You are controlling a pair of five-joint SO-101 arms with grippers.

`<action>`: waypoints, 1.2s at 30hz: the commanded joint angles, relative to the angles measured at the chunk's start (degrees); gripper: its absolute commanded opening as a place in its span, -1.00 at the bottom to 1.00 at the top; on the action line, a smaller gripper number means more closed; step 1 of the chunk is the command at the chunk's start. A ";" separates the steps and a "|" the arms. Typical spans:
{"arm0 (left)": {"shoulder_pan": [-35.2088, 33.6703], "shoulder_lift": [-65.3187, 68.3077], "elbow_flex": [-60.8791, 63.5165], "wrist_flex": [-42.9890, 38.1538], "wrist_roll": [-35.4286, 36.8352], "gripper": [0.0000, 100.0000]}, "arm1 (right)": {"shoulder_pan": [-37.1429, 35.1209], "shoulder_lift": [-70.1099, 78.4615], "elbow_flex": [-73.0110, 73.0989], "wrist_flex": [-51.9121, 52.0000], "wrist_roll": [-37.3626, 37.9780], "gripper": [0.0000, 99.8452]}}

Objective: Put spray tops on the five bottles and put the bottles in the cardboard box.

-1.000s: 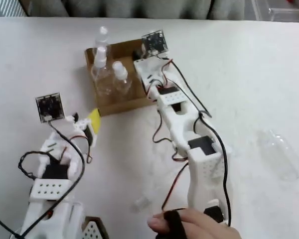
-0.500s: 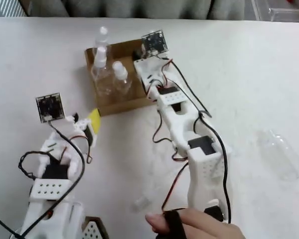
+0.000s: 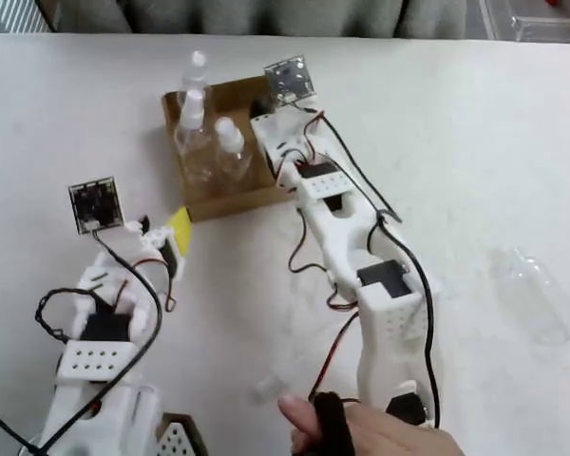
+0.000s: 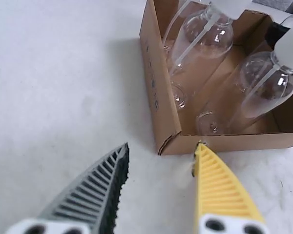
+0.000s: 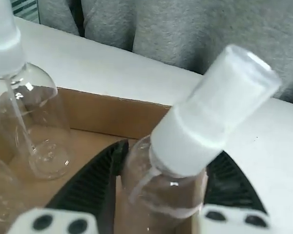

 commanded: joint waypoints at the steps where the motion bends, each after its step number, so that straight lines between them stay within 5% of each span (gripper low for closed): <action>1: -0.66 -1.54 0.00 -2.11 0.35 -0.58 | 0.48 -0.84 -1.14 1.54 0.70 -0.51; 12: -0.66 -1.54 0.00 -2.11 0.35 -0.58 | 0.48 -1.01 -1.23 1.54 0.26 -0.16; 36: -0.75 -1.54 0.00 -2.11 0.35 -0.58 | 0.31 -1.01 -1.05 -2.95 0.09 -0.15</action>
